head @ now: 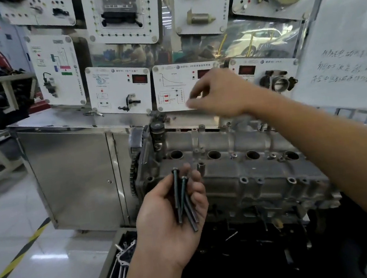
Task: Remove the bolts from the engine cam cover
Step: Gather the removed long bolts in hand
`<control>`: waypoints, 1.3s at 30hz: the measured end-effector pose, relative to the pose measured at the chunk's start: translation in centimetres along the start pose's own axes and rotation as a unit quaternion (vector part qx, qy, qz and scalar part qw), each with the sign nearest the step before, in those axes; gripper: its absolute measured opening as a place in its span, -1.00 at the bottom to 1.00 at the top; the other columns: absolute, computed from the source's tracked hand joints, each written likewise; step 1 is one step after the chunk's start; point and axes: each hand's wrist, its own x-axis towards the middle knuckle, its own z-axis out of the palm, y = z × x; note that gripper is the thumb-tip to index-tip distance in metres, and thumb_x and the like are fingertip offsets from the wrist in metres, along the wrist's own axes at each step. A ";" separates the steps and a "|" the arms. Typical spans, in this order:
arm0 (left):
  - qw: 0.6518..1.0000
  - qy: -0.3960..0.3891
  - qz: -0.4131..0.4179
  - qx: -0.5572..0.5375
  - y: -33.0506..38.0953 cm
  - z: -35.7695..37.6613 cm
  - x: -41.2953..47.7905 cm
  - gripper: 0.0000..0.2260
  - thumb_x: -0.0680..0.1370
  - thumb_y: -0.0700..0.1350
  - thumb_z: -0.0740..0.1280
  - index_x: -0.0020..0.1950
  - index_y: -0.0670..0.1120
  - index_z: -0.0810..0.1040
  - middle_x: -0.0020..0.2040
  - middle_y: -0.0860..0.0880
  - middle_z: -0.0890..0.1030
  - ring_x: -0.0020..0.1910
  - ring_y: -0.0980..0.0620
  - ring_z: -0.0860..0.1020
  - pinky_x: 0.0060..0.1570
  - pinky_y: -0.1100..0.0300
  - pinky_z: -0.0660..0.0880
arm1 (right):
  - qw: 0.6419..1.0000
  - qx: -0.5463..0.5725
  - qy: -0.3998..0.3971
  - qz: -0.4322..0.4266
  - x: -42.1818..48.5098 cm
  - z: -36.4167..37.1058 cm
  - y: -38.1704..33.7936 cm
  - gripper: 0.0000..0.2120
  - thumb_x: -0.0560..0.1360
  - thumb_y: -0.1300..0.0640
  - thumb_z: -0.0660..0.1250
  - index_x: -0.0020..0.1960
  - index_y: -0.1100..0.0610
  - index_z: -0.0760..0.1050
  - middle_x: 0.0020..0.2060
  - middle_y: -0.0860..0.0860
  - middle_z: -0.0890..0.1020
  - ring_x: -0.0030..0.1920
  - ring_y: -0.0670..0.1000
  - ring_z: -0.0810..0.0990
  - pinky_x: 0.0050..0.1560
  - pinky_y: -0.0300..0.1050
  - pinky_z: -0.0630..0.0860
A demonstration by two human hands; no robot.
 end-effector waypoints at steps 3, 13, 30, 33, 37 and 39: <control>0.998 -0.001 0.025 0.065 0.2 1.2 0.9 -0.73 0.65 -0.06 0.17 0.01 -0.15 0.62 -0.23 -0.11 0.60 -0.43 0.05 0.52 -0.50 0.29 0.50 | 0.982 -0.150 -0.060 0.096 1.8 0.0 4.3 -0.62 0.55 -0.09 0.33 0.06 0.22 0.68 0.05 0.12 0.70 -0.02 0.04 0.63 0.11 -0.12 0.53; 0.996 -0.032 0.013 0.083 -1.8 4.9 3.2 -0.74 0.68 -0.03 0.15 0.07 -0.11 0.60 -0.26 -0.13 0.59 -0.43 0.03 0.53 -0.47 0.29 0.51 | 0.943 0.058 -0.208 0.253 1.4 1.7 8.3 -0.70 0.58 0.02 0.35 0.01 0.29 0.59 -0.25 0.13 0.70 -0.39 0.02 0.65 -0.34 -0.14 0.63; 0.998 -0.025 -0.036 0.048 -5.3 5.9 7.6 -0.76 0.65 0.00 0.18 0.09 -0.08 0.59 -0.15 -0.17 0.60 -0.34 -0.01 0.56 -0.40 0.27 0.55 | 0.956 -0.086 -0.262 0.098 2.5 1.4 9.3 -0.73 0.41 0.41 0.31 -0.27 0.07 0.61 -0.35 0.03 0.70 -0.35 0.00 0.71 -0.32 -0.16 0.60; 0.998 -0.036 -0.035 0.049 -5.1 6.2 8.1 -0.75 0.66 0.02 0.16 0.06 -0.07 0.57 -0.15 -0.15 0.59 -0.33 0.01 0.55 -0.39 0.28 0.53 | 0.967 -0.065 -0.219 0.115 2.5 1.2 9.9 -0.84 0.46 0.28 0.35 -0.22 0.08 0.63 -0.37 0.02 0.68 -0.30 0.03 0.70 -0.33 -0.22 0.55; 0.997 -0.039 -0.032 0.050 -4.6 6.5 8.6 -0.73 0.66 0.01 0.15 0.01 -0.09 0.59 -0.17 -0.14 0.60 -0.32 0.02 0.54 -0.39 0.28 0.52 | 0.954 -0.159 -0.238 0.095 2.9 2.0 9.6 -0.66 0.56 -0.06 0.29 -0.15 0.16 0.69 -0.33 0.00 0.72 -0.23 0.07 0.69 -0.15 -0.15 0.59; 0.998 -0.038 -0.029 0.049 -4.4 6.6 8.7 -0.74 0.65 -0.03 0.15 -0.01 -0.10 0.59 -0.17 -0.14 0.60 -0.32 0.02 0.53 -0.39 0.28 0.51 | 0.945 -0.182 -0.260 0.075 3.2 2.1 9.2 -0.76 0.55 0.04 0.32 -0.13 0.15 0.69 -0.30 0.03 0.72 -0.29 0.02 0.67 -0.26 -0.21 0.54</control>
